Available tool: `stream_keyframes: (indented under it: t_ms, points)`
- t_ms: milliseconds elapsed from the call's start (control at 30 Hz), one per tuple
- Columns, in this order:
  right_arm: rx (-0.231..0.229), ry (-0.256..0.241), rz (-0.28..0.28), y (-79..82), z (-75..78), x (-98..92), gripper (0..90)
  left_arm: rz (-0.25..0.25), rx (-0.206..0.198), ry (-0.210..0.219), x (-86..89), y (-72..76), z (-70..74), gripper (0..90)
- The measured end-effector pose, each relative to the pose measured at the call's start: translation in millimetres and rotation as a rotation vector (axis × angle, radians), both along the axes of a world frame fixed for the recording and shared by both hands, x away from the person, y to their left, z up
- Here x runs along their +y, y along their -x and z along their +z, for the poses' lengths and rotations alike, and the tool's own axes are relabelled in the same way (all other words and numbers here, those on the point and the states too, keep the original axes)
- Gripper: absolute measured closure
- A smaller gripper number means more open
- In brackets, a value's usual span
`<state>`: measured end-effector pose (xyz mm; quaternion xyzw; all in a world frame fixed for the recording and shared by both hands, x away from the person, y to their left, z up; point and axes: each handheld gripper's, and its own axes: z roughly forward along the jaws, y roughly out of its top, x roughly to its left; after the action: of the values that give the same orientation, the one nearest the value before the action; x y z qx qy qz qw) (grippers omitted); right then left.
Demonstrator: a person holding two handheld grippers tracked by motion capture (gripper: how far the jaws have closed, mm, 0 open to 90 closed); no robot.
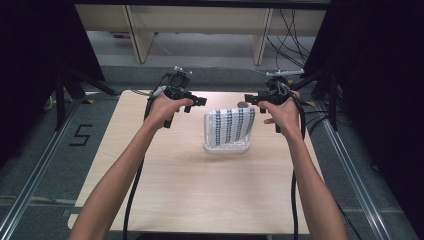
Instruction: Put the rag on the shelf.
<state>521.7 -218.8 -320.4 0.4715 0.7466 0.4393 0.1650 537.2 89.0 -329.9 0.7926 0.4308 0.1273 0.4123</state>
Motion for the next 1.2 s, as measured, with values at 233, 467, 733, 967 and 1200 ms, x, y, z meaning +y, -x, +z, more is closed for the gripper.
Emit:
stream_keyframes:
  t_ms: [233, 467, 733, 967, 1200]
  points:
    - [-0.021, -0.006, 0.026, 13.2, 3.5, -2.4, 39.4, -0.009, -0.029, -0.002, 1.6, 14.6, -2.7, 29.5]
    - [-0.043, -0.001, 0.061, 33.2, 3.5, -3.1, 38.3, -0.045, -0.061, 0.007, 1.6, 34.6, -4.9, 28.8]
    - [-0.072, -0.002, 0.111, 60.5, -2.2, -3.9, 37.2, -0.077, -0.087, 0.042, 6.1, 60.8, -12.5, 28.2]
    - [-0.086, 0.000, 0.126, 75.5, -8.2, -4.9, 36.6, -0.094, -0.099, 0.058, 17.4, 83.1, -23.9, 27.8]
    - [-0.089, -0.005, 0.146, 90.7, -20.3, -5.5, 36.2, -0.114, -0.111, 0.047, 23.8, 101.9, -36.2, 27.8]
